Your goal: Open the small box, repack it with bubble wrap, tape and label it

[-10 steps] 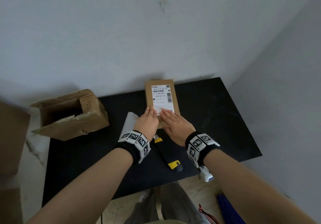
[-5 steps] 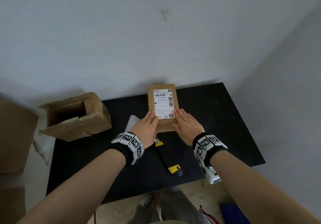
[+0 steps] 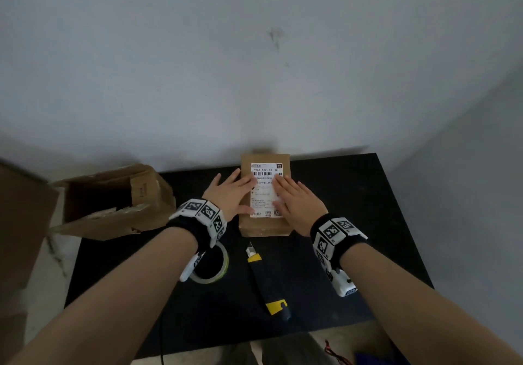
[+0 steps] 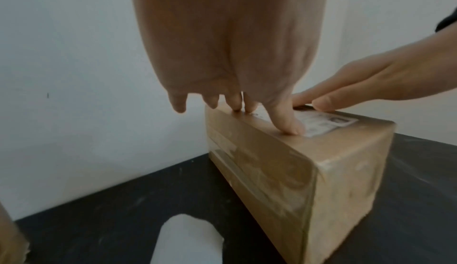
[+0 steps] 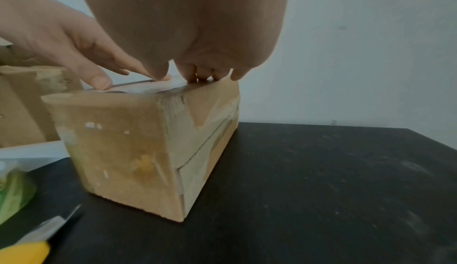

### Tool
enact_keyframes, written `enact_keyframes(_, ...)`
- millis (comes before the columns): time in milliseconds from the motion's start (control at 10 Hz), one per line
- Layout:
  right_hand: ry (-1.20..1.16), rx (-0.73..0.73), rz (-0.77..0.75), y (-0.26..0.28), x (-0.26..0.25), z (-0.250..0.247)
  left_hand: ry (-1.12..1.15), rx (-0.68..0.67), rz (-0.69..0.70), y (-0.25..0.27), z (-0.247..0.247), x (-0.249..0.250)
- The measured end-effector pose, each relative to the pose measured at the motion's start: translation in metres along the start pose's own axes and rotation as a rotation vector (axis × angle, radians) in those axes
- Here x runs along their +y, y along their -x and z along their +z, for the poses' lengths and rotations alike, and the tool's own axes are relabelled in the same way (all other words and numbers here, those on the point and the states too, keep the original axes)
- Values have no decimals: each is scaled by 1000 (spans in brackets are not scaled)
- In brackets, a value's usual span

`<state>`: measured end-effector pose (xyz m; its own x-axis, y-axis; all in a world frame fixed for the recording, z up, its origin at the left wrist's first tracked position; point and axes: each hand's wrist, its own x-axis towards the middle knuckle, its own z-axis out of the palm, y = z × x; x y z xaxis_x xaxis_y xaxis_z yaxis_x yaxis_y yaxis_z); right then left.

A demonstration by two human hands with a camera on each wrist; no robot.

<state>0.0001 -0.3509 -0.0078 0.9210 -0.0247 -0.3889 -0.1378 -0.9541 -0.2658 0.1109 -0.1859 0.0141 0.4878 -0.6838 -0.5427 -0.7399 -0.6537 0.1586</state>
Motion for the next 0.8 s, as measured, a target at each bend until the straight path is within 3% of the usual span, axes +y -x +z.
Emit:
enact_keyframes(300, 18, 40, -23, -32, 15, -12, 49, -84, 10, -25, -17, -10)
enact_keyframes(600, -63, 103, 111, -20, 7, -23, 28, -66, 15, -13, -11, 1)
enact_keyframes(700, -94, 144, 141, -8, -2, -28, 154, -62, 2, 1, -5, 6)
enact_keyframes(800, -81, 144, 176, 0, -18, -38, 145, 71, 12, 11, -13, 1)
